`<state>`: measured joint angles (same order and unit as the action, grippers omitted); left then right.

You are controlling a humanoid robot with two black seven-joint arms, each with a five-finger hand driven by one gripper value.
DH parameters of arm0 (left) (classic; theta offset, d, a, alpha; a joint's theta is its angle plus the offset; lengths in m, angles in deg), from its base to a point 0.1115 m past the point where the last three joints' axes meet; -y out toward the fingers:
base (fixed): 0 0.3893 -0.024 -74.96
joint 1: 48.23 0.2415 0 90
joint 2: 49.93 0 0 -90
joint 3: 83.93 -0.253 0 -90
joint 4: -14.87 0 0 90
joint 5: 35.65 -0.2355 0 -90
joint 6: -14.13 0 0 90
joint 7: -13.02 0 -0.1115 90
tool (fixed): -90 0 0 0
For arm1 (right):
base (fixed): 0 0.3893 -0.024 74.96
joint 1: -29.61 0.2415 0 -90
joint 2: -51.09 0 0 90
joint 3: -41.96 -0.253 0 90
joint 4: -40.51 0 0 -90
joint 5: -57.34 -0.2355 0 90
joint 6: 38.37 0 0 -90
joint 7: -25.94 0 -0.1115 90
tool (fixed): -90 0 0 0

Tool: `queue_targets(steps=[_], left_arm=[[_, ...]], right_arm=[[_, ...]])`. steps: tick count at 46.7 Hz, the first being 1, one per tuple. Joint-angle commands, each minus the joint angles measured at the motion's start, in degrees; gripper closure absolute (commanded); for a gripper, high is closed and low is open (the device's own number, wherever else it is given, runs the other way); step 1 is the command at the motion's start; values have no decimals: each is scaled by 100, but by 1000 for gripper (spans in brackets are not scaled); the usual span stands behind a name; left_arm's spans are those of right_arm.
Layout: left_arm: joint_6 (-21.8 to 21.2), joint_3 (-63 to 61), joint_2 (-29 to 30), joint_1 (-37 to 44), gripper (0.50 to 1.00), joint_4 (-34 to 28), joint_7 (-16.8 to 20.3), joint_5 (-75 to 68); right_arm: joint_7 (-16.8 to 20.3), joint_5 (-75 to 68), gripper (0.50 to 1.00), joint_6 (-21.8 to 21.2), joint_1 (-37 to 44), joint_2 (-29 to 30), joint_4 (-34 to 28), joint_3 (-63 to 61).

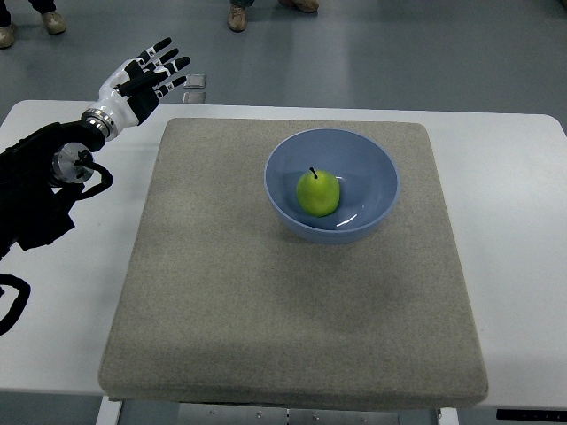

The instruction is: Place pear in bowl with left hand

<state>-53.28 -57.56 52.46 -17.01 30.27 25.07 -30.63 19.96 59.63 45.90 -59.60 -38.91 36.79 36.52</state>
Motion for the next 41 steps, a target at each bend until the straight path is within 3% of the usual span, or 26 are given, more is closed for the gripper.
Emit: queue_targets(steps=[1, 41], left_arm=[[0, 0, 0, -20, 538, -2, -1, -1], [-9, 114, 0, -72, 538, 33, 17, -10]], right_arm=[[0, -1, 574, 2, 0, 0, -6, 0], [-9, 7, 574, -42, 0, 0, -14, 0]])
